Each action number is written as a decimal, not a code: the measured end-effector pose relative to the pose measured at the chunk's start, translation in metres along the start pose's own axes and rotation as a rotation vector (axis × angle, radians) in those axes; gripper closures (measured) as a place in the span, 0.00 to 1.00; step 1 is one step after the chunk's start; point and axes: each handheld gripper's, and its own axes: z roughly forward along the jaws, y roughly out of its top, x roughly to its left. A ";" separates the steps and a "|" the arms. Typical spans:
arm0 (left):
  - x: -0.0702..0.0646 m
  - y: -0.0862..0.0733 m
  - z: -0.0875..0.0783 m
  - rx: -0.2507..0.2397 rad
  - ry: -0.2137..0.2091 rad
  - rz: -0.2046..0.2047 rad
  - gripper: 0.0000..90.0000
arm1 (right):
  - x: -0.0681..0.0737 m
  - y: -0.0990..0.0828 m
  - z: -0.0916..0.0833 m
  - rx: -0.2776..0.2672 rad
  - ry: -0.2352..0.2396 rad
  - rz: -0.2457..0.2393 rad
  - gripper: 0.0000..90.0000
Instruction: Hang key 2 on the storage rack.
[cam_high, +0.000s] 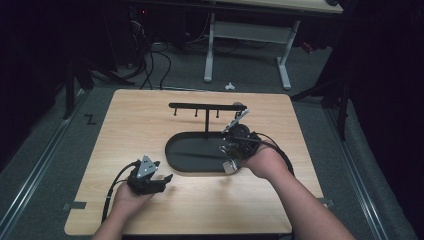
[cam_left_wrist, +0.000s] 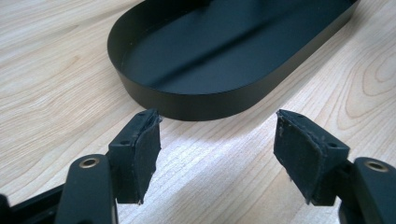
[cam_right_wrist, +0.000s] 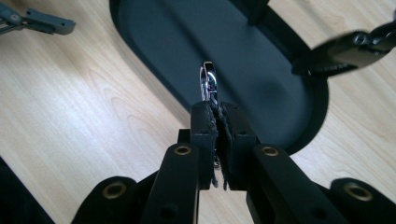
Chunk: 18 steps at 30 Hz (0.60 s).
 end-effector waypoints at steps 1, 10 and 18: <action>0.000 -0.001 0.000 -0.009 0.004 -0.006 0.36 | -0.002 0.000 0.000 -0.006 0.003 0.004 0.94; 0.005 -0.009 -0.013 -0.019 0.035 -0.024 0.36 | -0.015 0.007 -0.002 -0.006 -0.012 0.019 0.94; 0.008 -0.018 -0.024 -0.011 0.062 -0.044 0.36 | -0.022 0.019 -0.003 -0.024 -0.015 0.021 0.94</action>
